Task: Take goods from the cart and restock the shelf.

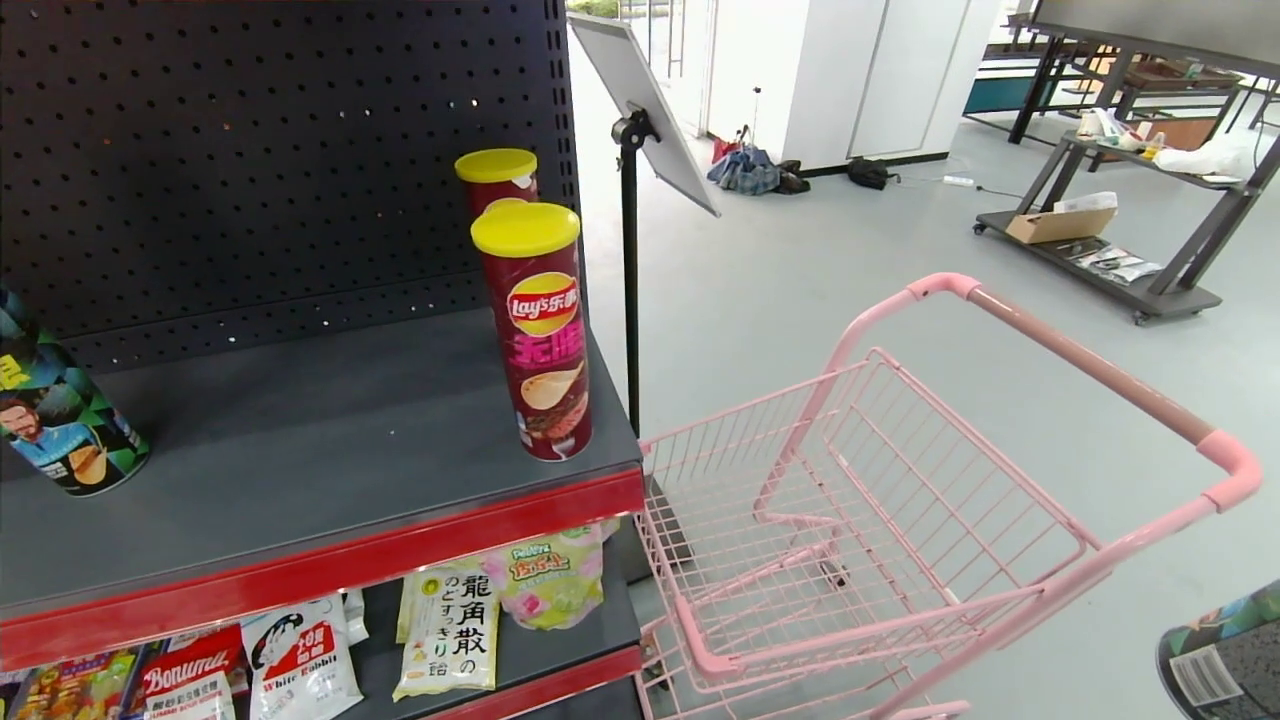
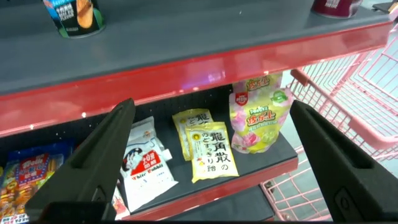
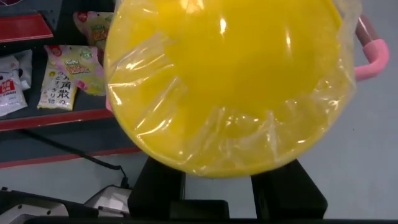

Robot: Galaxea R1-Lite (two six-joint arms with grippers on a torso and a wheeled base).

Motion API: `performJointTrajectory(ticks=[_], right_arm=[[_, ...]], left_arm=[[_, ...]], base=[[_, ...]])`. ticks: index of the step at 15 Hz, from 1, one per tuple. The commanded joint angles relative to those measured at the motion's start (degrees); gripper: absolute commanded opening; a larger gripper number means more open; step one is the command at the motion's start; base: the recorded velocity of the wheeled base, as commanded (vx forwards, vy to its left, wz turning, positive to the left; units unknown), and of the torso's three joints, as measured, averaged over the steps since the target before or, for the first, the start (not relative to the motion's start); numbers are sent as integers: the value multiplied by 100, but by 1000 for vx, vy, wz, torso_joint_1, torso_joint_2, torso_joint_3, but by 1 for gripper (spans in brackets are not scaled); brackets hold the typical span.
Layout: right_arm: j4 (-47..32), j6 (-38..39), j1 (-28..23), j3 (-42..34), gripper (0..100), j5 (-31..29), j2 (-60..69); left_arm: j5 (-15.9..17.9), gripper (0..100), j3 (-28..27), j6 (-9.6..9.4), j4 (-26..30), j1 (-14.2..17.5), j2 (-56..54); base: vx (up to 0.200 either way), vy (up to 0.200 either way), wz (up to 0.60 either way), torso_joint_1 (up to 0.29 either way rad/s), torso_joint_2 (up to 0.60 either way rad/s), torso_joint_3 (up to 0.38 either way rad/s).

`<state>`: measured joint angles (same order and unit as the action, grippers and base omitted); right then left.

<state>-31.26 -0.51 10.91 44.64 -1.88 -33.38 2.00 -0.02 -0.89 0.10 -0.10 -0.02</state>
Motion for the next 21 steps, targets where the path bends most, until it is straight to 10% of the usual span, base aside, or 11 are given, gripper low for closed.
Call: performJointTrajectory(ticks=[1, 21], right_arm=[[14, -28, 16, 1, 0, 12, -64], [173, 42, -19, -360, 0, 3, 24]], left_arm=[[2, 100, 2, 1, -1, 1, 2], [11, 100, 2, -16, -1, 1, 2]], base=[[0, 0, 0, 173, -403, -251], [0, 0, 240, 71, -161, -95]])
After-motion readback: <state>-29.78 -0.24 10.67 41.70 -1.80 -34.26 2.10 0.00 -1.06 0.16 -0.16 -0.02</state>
